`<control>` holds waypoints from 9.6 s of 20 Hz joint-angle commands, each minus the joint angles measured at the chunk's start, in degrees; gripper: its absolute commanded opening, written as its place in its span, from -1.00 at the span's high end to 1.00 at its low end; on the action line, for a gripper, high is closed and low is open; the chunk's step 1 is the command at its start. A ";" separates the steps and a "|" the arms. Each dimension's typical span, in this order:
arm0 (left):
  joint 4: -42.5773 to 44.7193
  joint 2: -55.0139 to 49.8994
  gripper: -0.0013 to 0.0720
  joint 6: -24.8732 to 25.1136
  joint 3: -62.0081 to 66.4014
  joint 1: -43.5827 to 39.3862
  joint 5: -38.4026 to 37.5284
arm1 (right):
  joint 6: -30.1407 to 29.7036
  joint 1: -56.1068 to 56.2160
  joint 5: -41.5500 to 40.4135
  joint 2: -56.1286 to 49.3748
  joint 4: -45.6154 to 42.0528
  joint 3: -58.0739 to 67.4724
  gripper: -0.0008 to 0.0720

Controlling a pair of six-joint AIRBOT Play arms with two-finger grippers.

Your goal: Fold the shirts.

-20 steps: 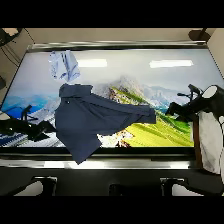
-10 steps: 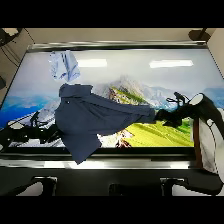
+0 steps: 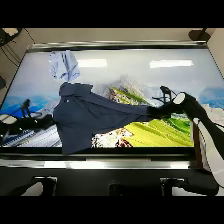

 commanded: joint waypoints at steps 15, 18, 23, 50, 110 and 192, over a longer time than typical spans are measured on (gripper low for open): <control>6.97 20.65 0.88 -14.03 69.44 0.17 7.98 | 4.50 0.72 -16.22 50.42 -20.50 23.71 0.85; 7.74 18.99 0.88 -13.99 69.42 0.17 7.58 | 6.88 0.72 -10.45 49.11 -22.14 23.71 0.85; 9.35 6.25 0.88 -12.11 66.73 -0.44 -5.95 | 11.39 0.72 11.02 34.58 -23.15 23.56 0.85; 14.43 -12.59 -0.32 -2.93 12.98 9.33 -30.64 | 7.80 -21.53 33.09 -3.23 -5.14 15.78 -0.22; 5.92 15.10 0.88 -10.43 74.18 5.66 -17.11 | 10.43 -9.88 10.36 38.86 -20.26 33.53 0.85; 3.28 2.40 0.88 2.71 -18.34 8.39 -16.98 | 9.16 -11.26 11.80 4.85 3.74 -20.57 0.85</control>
